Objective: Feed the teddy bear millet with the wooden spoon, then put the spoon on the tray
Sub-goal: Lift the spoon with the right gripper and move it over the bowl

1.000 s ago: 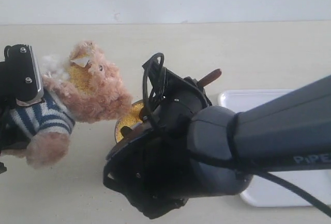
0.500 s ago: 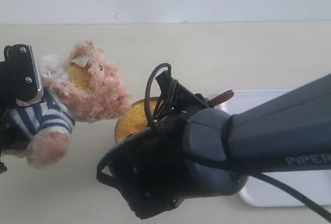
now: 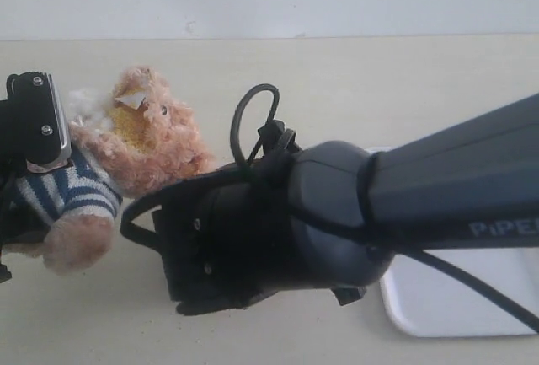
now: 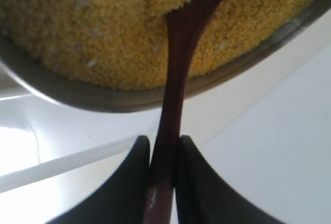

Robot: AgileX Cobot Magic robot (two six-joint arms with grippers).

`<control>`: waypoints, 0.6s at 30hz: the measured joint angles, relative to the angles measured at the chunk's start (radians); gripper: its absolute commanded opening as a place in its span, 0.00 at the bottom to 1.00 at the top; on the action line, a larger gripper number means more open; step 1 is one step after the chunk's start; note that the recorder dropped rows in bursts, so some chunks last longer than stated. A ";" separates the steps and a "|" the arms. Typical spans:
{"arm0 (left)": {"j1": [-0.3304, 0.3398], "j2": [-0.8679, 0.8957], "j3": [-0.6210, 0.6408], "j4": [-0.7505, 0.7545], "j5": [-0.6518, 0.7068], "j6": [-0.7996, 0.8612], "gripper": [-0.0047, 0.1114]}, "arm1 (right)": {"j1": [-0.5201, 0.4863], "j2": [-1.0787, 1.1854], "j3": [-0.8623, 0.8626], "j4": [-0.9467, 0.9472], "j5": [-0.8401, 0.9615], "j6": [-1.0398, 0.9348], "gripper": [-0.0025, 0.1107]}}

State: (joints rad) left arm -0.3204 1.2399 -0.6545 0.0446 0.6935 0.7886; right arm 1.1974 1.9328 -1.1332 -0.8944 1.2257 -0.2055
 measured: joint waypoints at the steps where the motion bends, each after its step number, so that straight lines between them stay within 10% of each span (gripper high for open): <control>1: 0.000 0.000 0.000 0.000 0.000 0.000 0.07 | -0.004 0.000 -0.006 0.012 0.000 0.000 0.02; 18: 0.000 0.000 0.000 -0.011 0.000 0.000 0.07 | -0.068 -0.019 -0.100 0.217 0.001 -0.018 0.02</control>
State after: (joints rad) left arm -0.3204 1.2399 -0.6545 0.0333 0.6935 0.7886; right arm 1.1292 1.9136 -1.2327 -0.6769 1.2263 -0.2234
